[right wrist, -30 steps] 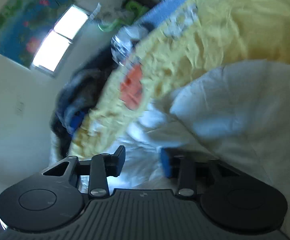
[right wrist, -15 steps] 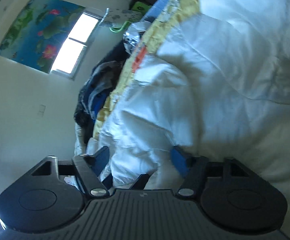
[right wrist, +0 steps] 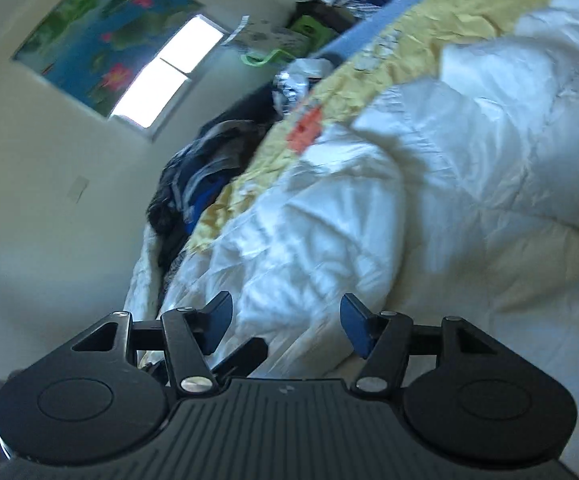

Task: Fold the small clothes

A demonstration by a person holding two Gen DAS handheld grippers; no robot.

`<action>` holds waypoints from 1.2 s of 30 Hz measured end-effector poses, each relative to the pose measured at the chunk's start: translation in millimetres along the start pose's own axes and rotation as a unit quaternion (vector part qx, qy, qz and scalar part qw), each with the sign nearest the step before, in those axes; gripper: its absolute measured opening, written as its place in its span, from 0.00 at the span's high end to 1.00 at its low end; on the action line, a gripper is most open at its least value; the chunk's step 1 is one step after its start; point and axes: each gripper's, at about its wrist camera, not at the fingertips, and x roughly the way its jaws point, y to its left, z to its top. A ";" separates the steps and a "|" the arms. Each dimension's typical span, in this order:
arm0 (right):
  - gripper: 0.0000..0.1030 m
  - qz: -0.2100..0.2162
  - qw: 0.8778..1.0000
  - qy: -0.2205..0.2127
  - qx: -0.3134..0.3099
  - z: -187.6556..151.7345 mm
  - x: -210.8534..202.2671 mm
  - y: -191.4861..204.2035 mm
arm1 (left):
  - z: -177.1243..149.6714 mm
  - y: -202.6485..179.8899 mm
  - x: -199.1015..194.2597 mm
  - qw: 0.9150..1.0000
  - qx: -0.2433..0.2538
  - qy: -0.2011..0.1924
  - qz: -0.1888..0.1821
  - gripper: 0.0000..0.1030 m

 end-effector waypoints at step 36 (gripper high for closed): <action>0.28 -0.248 0.928 -0.262 0.087 107.0 -146.1 -181.7 | -49.7 18.5 12.6 0.997 -0.064 0.040 -0.006 0.00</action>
